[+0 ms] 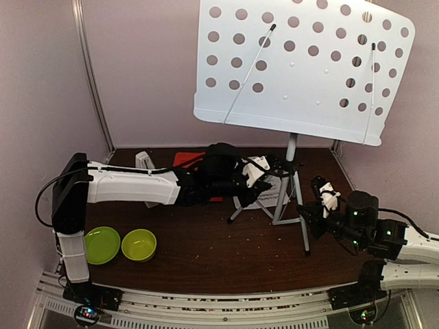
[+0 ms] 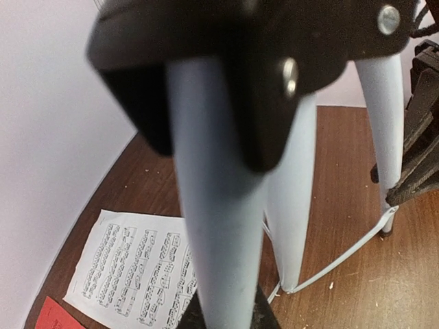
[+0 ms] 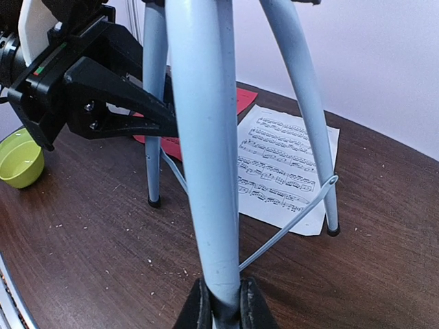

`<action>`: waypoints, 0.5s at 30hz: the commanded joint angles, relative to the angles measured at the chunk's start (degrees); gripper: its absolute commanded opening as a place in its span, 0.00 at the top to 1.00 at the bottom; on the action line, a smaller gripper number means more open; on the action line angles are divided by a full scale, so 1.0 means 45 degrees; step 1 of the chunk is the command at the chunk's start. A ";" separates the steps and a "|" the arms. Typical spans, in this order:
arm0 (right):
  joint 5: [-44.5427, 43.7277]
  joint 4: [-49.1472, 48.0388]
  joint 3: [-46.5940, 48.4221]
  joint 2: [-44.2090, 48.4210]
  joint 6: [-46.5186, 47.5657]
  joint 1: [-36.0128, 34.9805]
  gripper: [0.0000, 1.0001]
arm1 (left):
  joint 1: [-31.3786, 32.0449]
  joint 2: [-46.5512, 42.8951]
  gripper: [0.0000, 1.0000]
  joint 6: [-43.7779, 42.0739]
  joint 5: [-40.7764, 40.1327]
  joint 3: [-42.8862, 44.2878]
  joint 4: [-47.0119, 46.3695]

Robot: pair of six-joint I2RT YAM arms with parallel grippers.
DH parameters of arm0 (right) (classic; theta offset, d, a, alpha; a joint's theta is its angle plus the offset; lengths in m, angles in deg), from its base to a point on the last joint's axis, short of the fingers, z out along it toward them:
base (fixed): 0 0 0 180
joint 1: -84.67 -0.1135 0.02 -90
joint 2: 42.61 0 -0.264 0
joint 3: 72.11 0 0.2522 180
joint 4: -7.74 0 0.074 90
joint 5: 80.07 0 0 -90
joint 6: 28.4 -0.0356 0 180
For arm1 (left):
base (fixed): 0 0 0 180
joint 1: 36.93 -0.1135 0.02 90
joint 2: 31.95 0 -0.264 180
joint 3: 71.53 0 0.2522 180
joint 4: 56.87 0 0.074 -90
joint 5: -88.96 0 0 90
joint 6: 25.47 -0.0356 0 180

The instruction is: Set up the instrument practice props

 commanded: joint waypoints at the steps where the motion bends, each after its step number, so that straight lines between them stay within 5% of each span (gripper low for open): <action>1: -0.2413 0.0775 0.0586 0.0172 -0.1630 0.0537 1.00 | -0.2710 -0.0035 1.00 -0.1940 -0.3472 0.1404 0.3011; 15: -0.1936 -0.0305 0.0873 -0.2245 -0.2323 0.1001 1.00 | -0.2666 0.1010 0.96 -0.1852 -0.2881 0.2901 0.4235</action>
